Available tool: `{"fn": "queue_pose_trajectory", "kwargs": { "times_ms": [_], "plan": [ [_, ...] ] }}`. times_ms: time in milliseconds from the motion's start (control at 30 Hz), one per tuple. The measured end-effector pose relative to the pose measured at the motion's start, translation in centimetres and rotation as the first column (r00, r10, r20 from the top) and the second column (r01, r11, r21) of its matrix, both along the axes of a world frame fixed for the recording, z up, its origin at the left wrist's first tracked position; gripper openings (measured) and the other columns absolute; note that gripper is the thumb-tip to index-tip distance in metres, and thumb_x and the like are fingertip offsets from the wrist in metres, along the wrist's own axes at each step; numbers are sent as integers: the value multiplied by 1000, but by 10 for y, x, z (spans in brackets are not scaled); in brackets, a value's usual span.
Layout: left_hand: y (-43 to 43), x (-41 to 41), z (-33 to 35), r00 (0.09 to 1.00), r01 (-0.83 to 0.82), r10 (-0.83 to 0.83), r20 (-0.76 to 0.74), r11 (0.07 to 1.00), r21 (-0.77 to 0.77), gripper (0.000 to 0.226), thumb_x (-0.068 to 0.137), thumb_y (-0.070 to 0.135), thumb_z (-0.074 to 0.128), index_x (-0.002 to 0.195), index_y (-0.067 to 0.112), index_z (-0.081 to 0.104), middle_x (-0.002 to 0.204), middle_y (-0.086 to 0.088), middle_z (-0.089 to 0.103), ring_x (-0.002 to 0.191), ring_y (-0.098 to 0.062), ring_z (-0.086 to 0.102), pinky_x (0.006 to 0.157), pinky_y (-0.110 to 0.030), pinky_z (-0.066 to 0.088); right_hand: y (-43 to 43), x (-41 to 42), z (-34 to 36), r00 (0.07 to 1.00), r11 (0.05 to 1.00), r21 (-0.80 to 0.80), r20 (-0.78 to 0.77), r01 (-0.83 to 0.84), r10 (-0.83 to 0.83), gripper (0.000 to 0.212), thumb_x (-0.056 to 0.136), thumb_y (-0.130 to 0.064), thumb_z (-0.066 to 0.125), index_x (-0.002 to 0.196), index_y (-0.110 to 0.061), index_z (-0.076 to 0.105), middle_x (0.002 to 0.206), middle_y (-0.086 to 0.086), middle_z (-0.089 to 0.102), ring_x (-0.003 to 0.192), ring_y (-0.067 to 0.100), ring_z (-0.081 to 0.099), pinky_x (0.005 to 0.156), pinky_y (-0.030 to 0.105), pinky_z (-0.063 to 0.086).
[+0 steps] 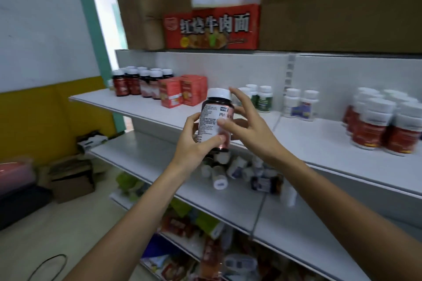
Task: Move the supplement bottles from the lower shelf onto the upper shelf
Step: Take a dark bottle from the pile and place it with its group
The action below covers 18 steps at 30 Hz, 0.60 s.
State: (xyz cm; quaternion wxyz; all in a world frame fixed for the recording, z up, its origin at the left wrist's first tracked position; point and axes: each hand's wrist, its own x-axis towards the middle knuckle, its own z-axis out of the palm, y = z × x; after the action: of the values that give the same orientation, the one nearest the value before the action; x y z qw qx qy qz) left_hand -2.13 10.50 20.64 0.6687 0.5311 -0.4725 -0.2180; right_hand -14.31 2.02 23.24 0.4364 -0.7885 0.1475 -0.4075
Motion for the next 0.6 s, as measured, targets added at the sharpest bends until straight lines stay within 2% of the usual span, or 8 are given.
{"fn": "queue_pose_trajectory", "kwargs": {
  "times_ms": [100, 167, 233, 333, 433, 500, 600],
  "plan": [
    [27, 50, -4, 999, -40, 39, 5, 999, 32, 55, 60, 28, 71, 111, 34, 50, 102, 7, 62, 90, -4, 62, 72, -20, 51, 21, 55, -5, 996, 994, 62, 35, -85, 83, 72, 82, -21, 71, 135, -45, 30, 121, -1, 57, 100, 14, 66, 84, 36, 56],
    [46, 80, -7, 995, -87, 83, 54, 994, 66, 56, 60, 33, 71, 113, 36, 50, 107, 8, 62, 96, -6, 60, 74, -19, 51, 32, 88, -10, 991, 986, 103, 40, -132, 128, 73, 79, -20, 73, 134, -45, 32, 124, 5, 56, 103, 17, 64, 84, 40, 56],
    [62, 109, -10, 988, -134, 124, 89, 985, 106, 65, 59, 39, 73, 119, 33, 51, 114, 4, 62, 98, -6, 60, 77, -19, 52, 42, 117, -13, 981, 966, 171, 47, -193, 188, 71, 77, -18, 74, 132, -40, 35, 122, 10, 57, 101, 20, 65, 79, 42, 58],
    [81, 149, -17, 977, -185, 162, 135, 966, 181, 80, 51, 57, 73, 125, 37, 50, 117, 6, 62, 102, -10, 61, 89, -31, 52, 53, 155, -17, 967, 944, 211, 29, -255, 255, 65, 80, -6, 70, 128, -34, 37, 119, 16, 56, 100, 25, 65, 74, 41, 59],
    [90, 180, -26, 965, -240, 209, 158, 948, 207, 80, 50, 62, 71, 124, 42, 49, 117, 10, 62, 104, -11, 61, 93, -40, 51, 54, 191, -19, 950, 925, 231, -9, -302, 312, 64, 80, -1, 69, 124, -36, 39, 117, 15, 57, 101, 27, 64, 73, 41, 59],
    [90, 199, -31, 955, -283, 253, 154, 935, 215, 80, 47, 65, 70, 121, 42, 49, 116, 10, 61, 104, -12, 61, 93, -42, 50, 51, 213, -21, 945, 920, 245, -45, -304, 324, 61, 79, -3, 70, 123, -34, 40, 115, 15, 59, 100, 25, 65, 70, 39, 59],
    [82, 226, -33, 939, -326, 288, 190, 921, 213, 80, 47, 68, 66, 118, 36, 50, 114, 12, 60, 105, -11, 59, 94, -41, 50, 41, 246, -23, 948, 921, 259, -50, -292, 314, 58, 79, -3, 71, 122, -29, 42, 113, 16, 60, 101, 27, 64, 71, 43, 59]
  ]
}}
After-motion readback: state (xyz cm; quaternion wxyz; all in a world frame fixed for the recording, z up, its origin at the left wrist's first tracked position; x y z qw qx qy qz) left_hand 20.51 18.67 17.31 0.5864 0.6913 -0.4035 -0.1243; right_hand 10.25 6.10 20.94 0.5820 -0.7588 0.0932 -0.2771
